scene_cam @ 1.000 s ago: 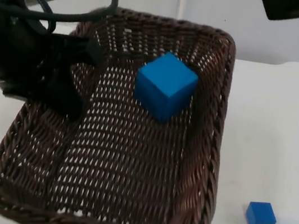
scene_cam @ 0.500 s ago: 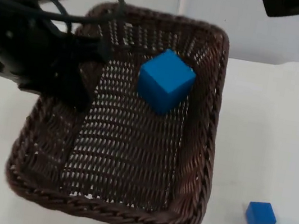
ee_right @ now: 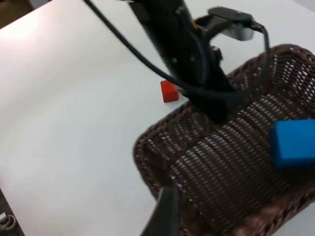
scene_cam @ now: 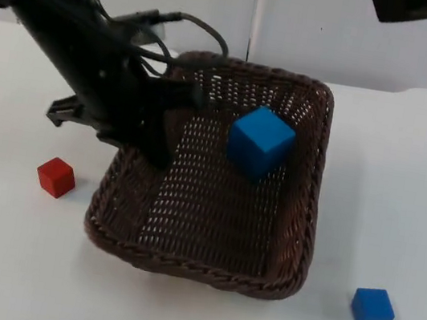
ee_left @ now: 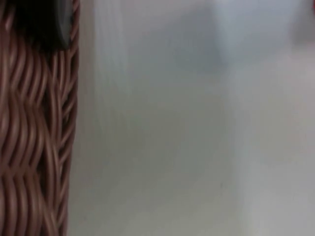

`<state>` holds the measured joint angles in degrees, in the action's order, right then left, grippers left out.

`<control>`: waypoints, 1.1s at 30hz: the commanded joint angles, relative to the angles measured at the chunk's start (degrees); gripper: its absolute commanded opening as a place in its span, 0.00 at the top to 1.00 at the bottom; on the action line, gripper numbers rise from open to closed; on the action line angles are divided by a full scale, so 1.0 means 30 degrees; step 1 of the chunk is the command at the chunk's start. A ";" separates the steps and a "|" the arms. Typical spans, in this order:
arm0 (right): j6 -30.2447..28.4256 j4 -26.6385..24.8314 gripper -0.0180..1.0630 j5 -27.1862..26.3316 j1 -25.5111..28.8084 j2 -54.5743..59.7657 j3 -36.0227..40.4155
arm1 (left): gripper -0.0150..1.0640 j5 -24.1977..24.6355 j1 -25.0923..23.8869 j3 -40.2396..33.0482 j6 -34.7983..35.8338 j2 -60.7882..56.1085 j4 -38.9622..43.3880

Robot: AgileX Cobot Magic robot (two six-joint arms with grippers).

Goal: Pick up the basket with the left hand and place the largest block into the basket with the right hand.

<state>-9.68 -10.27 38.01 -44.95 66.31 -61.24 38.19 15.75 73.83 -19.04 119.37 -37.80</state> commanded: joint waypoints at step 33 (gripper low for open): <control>0.0046 -0.0141 0.30 -0.0022 -0.0126 -0.0120 0.0115 | 0.10 -0.0554 0.0055 0.3545 0.0262 0.2640 0.1771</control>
<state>-9.68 -10.49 38.01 -44.95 66.31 -61.24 36.66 15.75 84.06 -19.08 128.30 -34.72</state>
